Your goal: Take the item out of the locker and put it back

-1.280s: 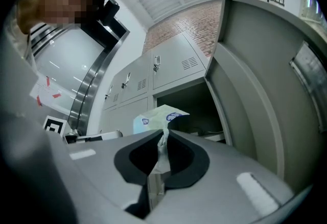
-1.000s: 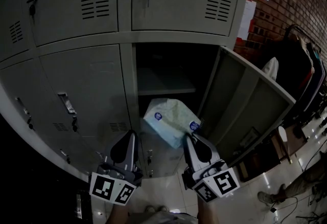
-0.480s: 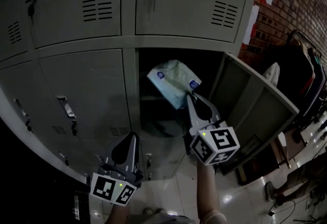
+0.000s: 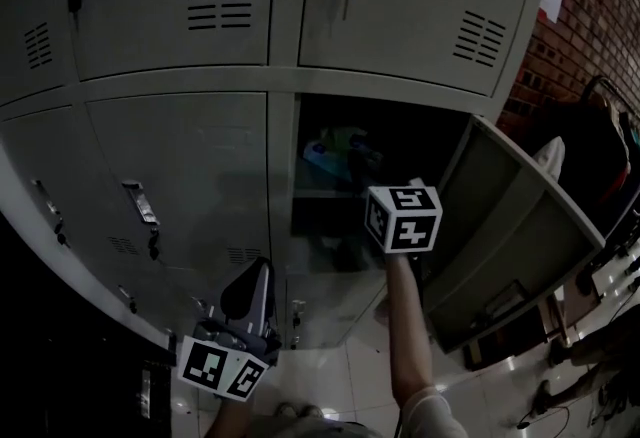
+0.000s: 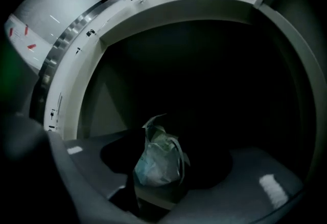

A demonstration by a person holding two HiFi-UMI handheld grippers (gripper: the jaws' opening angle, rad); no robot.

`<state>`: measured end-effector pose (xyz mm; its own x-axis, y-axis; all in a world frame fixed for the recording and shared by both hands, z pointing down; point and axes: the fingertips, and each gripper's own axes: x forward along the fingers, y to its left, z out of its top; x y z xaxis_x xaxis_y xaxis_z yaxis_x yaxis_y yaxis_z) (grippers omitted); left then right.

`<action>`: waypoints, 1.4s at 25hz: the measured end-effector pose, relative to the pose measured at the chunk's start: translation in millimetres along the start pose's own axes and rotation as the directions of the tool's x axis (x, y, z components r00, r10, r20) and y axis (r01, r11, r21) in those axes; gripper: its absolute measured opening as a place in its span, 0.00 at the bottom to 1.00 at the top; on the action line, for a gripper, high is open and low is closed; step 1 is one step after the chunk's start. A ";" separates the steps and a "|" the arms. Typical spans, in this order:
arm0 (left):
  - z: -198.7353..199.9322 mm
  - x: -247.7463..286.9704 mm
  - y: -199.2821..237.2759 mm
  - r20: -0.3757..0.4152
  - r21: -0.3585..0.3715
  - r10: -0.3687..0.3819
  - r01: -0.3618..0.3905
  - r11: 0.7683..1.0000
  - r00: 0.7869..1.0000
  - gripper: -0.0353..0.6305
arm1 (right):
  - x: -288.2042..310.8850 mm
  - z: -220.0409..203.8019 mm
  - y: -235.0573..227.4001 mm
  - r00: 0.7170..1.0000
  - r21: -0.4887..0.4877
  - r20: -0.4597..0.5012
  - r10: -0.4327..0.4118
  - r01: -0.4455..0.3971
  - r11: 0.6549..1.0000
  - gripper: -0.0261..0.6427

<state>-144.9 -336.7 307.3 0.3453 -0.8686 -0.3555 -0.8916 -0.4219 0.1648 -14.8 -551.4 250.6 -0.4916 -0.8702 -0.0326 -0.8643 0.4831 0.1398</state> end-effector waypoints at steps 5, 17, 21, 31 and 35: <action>-1.8 -1.3 3.1 -0.006 -0.009 0.009 -0.009 1.000 1.000 0.06 | -14.1 13.6 -3.3 0.998 0.023 0.063 -0.020 0.019 1.000 0.40; 10.3 -14.2 -33.2 0.004 0.012 -0.041 0.041 0.999 0.999 0.06 | -201.2 84.1 71.4 0.873 0.080 0.462 0.157 -0.218 0.973 0.21; 6.9 -18.2 -47.0 0.000 0.011 -0.061 0.061 0.998 0.998 0.06 | -222.5 25.4 69.7 0.917 0.175 0.395 0.054 -0.133 0.976 0.14; 0.8 -26.3 -65.1 -0.012 -0.003 -0.064 0.064 0.998 0.998 0.06 | -231.1 -32.3 76.5 0.960 0.277 0.275 0.058 -0.137 0.951 0.04; 1.6 -34.4 -71.7 -0.011 0.002 -0.052 0.052 0.999 0.999 0.06 | -241.1 -34.5 82.6 0.958 0.280 0.274 0.087 -0.166 0.945 0.04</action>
<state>-93.3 -276.1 306.3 0.3944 -0.8483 -0.3532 -0.8731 -0.4658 0.1440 36.0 -305.1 304.1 -0.5750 -0.7648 -0.2905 -0.7652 0.6284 -0.1398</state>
